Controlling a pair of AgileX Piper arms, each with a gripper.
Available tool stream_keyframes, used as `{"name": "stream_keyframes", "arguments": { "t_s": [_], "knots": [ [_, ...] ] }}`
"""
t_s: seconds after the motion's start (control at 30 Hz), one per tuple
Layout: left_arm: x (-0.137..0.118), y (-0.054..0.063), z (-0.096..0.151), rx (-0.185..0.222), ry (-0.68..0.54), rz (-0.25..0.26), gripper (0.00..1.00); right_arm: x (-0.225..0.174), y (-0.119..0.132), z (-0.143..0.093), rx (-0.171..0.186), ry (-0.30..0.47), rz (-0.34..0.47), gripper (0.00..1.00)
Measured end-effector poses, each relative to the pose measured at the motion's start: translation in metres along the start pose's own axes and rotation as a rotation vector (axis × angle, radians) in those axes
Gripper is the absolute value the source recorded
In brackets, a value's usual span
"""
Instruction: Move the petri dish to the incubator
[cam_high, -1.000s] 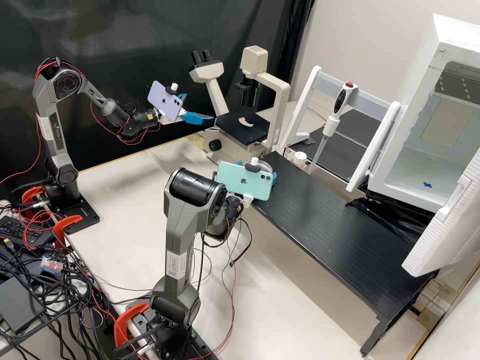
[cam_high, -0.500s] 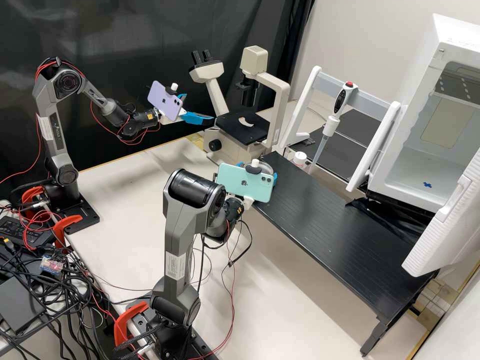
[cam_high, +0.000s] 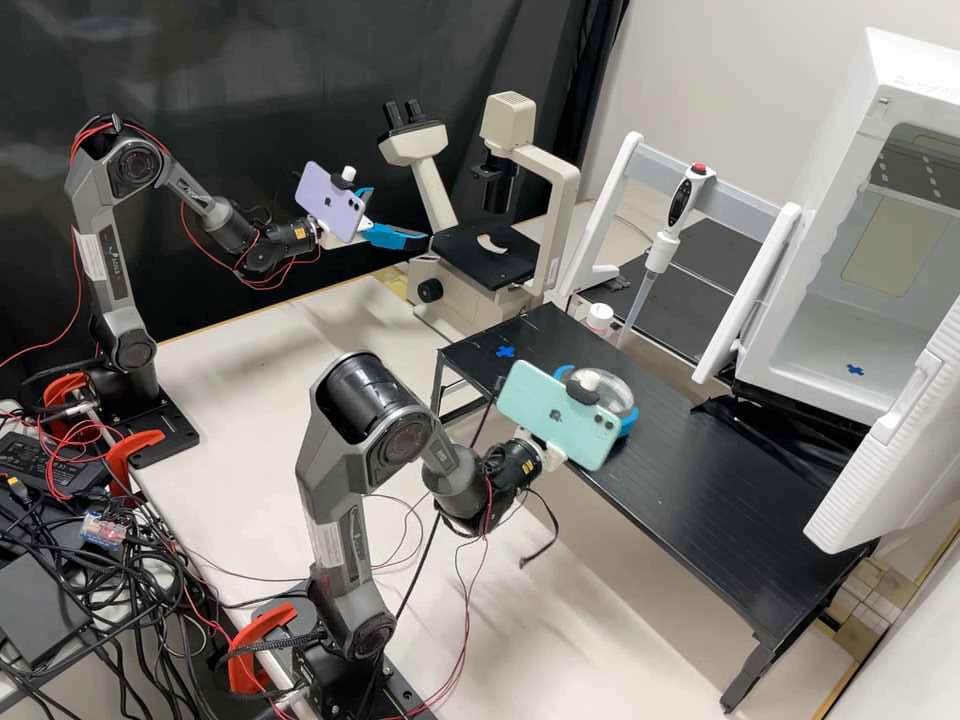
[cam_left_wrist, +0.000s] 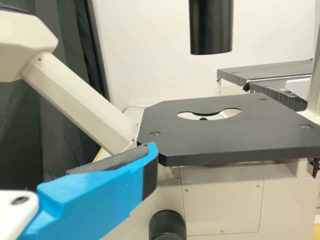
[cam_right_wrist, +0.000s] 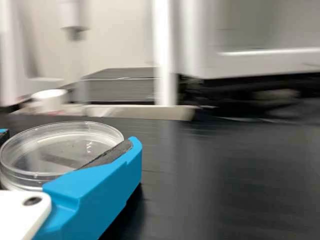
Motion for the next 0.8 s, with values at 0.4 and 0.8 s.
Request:
{"name": "stream_keyframes", "arguments": {
  "t_s": [0.4,0.8],
  "knots": [
    [0.000,0.000,0.000,0.000,0.000,0.000,1.00,0.031,0.082,0.050,0.005,-0.111,0.252,0.00],
    [0.000,0.000,0.000,0.000,0.000,0.000,1.00,0.103,0.137,0.050,0.029,-0.184,0.326,0.00]
  ]
}}
